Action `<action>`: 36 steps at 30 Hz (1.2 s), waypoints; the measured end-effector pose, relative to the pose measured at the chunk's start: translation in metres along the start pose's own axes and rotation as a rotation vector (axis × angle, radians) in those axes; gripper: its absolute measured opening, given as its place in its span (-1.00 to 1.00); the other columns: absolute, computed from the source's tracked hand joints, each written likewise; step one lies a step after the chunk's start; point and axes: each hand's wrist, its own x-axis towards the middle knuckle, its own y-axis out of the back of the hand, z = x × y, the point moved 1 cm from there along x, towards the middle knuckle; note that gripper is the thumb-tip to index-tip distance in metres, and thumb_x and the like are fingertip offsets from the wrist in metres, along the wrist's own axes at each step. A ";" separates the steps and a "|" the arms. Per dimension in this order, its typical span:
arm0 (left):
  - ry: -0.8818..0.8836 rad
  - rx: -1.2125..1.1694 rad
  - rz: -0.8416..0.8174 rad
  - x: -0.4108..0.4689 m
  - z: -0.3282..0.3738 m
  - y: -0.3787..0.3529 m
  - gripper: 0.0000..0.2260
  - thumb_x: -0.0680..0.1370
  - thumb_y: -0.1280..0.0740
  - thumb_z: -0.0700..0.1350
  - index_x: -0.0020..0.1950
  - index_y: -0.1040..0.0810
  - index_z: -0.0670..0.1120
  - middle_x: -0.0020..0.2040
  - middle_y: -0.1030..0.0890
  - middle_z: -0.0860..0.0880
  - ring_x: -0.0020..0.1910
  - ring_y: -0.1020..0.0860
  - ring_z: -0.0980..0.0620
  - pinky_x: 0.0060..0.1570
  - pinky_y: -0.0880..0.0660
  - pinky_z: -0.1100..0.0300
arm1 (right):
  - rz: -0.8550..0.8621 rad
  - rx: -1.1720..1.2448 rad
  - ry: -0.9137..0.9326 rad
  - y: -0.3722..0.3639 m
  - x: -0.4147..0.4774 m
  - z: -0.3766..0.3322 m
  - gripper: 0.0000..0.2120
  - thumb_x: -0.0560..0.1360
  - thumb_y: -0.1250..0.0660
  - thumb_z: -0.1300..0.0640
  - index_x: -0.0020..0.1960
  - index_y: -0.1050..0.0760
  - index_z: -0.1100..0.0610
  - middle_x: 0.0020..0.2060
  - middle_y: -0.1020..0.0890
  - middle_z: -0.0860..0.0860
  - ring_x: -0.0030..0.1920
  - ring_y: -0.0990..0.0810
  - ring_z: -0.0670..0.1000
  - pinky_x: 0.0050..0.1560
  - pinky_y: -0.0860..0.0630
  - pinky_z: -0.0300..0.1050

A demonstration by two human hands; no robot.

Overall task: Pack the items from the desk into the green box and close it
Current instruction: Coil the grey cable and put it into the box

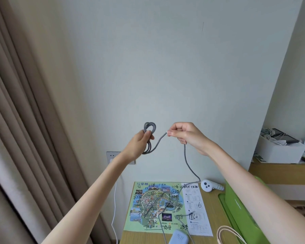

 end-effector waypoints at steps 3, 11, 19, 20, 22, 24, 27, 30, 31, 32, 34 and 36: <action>-0.015 0.049 -0.125 -0.004 0.004 -0.010 -0.71 0.69 -0.06 -0.01 -0.06 -0.51 -0.06 -0.26 -0.40 0.10 -0.35 -0.38 0.24 -0.30 -0.29 0.35 | 0.057 -0.026 0.082 -0.005 0.005 -0.001 -0.87 0.52 -0.39 0.14 -0.17 -0.57 0.18 -0.48 -0.50 -0.17 -0.48 -0.33 -0.16 -0.39 -0.26 -0.33; -0.041 0.098 -0.301 -0.013 0.025 -0.020 -0.65 0.67 -0.04 0.10 -0.06 -0.50 -0.06 -0.25 -0.43 0.13 -0.43 -0.41 0.37 -0.37 -0.30 0.50 | 0.205 -0.059 0.225 -0.009 0.012 0.002 -0.90 0.47 -0.44 0.24 -0.17 -0.56 0.26 -0.24 -0.64 0.23 -0.24 -0.55 0.04 -0.13 -0.45 -0.03; 0.046 -0.135 -0.264 -0.013 0.030 -0.018 -0.71 0.66 -0.11 -0.01 -0.19 -0.46 -0.07 -0.35 -0.31 0.05 -0.49 -0.27 0.16 -0.44 -0.24 0.31 | 0.272 0.006 0.135 -0.011 0.013 0.011 -0.77 0.59 -0.29 0.06 -0.16 -0.47 0.19 -0.48 -0.38 -0.06 -0.50 -0.29 -0.13 -0.44 -0.25 -0.33; 0.049 -0.157 -0.238 -0.013 0.030 -0.016 -0.71 0.66 -0.11 -0.02 -0.19 -0.47 -0.07 -0.35 -0.30 0.03 -0.47 -0.27 0.15 -0.44 -0.24 0.32 | 0.269 0.010 0.106 -0.010 0.013 0.015 -0.73 0.62 -0.23 0.01 -0.16 -0.47 0.17 -0.47 -0.34 -0.03 -0.50 -0.26 -0.12 -0.44 -0.22 -0.32; 0.055 -0.201 -0.163 -0.011 0.030 -0.012 -0.71 0.66 -0.12 -0.02 -0.18 -0.48 -0.07 -0.33 -0.30 0.01 -0.42 -0.27 0.10 -0.42 -0.25 0.30 | 0.266 -0.023 0.085 -0.010 0.011 0.022 -0.64 0.65 -0.13 -0.02 -0.17 -0.48 0.19 -0.45 -0.30 -0.04 -0.48 -0.25 -0.13 -0.43 -0.21 -0.34; 0.056 -0.236 -0.082 -0.009 0.031 -0.008 -0.72 0.64 -0.12 -0.04 -0.18 -0.50 -0.08 -0.33 -0.30 0.01 -0.39 -0.28 0.07 -0.40 -0.24 0.25 | 0.258 -0.073 0.092 -0.013 0.009 0.025 -0.59 0.67 -0.10 0.00 -0.21 -0.46 0.24 -0.48 -0.29 -0.10 -0.48 -0.24 -0.15 -0.41 -0.20 -0.34; 0.038 -0.237 0.003 -0.007 0.032 -0.007 -0.71 0.64 -0.11 -0.01 -0.11 -0.58 -0.02 -0.32 -0.32 0.05 -0.38 -0.31 0.09 -0.35 -0.26 0.22 | 0.183 -0.024 0.054 -0.020 0.008 0.025 -0.58 0.67 -0.09 0.01 -0.25 -0.43 0.22 -0.51 -0.28 -0.11 -0.51 -0.21 -0.14 -0.46 -0.17 -0.35; 0.013 -0.264 0.039 -0.008 0.034 -0.012 -0.70 0.65 -0.10 0.00 -0.03 -0.61 0.03 -0.28 -0.34 0.06 -0.34 -0.34 0.10 -0.28 -0.28 0.20 | 0.056 0.114 -0.028 -0.030 0.008 0.019 -0.58 0.66 -0.11 -0.03 -0.28 -0.44 0.16 -0.52 -0.31 -0.05 -0.52 -0.20 -0.07 -0.51 -0.12 -0.28; 0.008 -0.274 0.044 -0.008 0.035 -0.013 -0.71 0.65 -0.09 -0.01 -0.05 -0.60 0.04 -0.28 -0.35 0.06 -0.34 -0.35 0.11 -0.27 -0.28 0.20 | 0.029 0.150 -0.046 -0.033 0.008 0.017 -0.57 0.65 -0.12 -0.04 -0.29 -0.44 0.15 -0.52 -0.33 -0.04 -0.53 -0.20 -0.06 -0.51 -0.11 -0.26; 0.004 -0.281 0.044 -0.008 0.037 -0.015 -0.71 0.65 -0.09 -0.02 -0.09 -0.58 0.04 -0.30 -0.39 0.08 -0.35 -0.36 0.13 -0.27 -0.29 0.21 | 0.011 0.178 -0.058 -0.035 0.008 0.015 -0.57 0.65 -0.12 -0.05 -0.30 -0.44 0.15 -0.53 -0.35 -0.02 -0.53 -0.20 -0.04 -0.52 -0.10 -0.24; -0.019 -0.286 0.018 -0.009 0.040 -0.017 -0.71 0.65 -0.08 -0.05 -0.15 -0.52 -0.05 -0.41 -0.48 0.15 -0.42 -0.41 0.21 -0.30 -0.30 0.26 | -0.009 0.214 -0.087 -0.037 0.009 0.013 -0.55 0.63 -0.13 -0.08 -0.33 -0.43 0.14 -0.52 -0.37 0.00 -0.53 -0.22 -0.03 -0.51 -0.10 -0.22; -0.056 -0.286 -0.021 -0.009 0.043 -0.019 -0.69 0.65 -0.07 -0.08 -0.08 -0.54 -0.19 -0.42 -0.56 0.10 -0.40 -0.47 0.22 -0.32 -0.37 0.35 | -0.027 0.231 -0.119 -0.037 0.009 0.012 -0.55 0.62 -0.15 -0.12 -0.34 -0.41 0.12 -0.50 -0.39 -0.01 -0.53 -0.25 -0.04 -0.50 -0.12 -0.22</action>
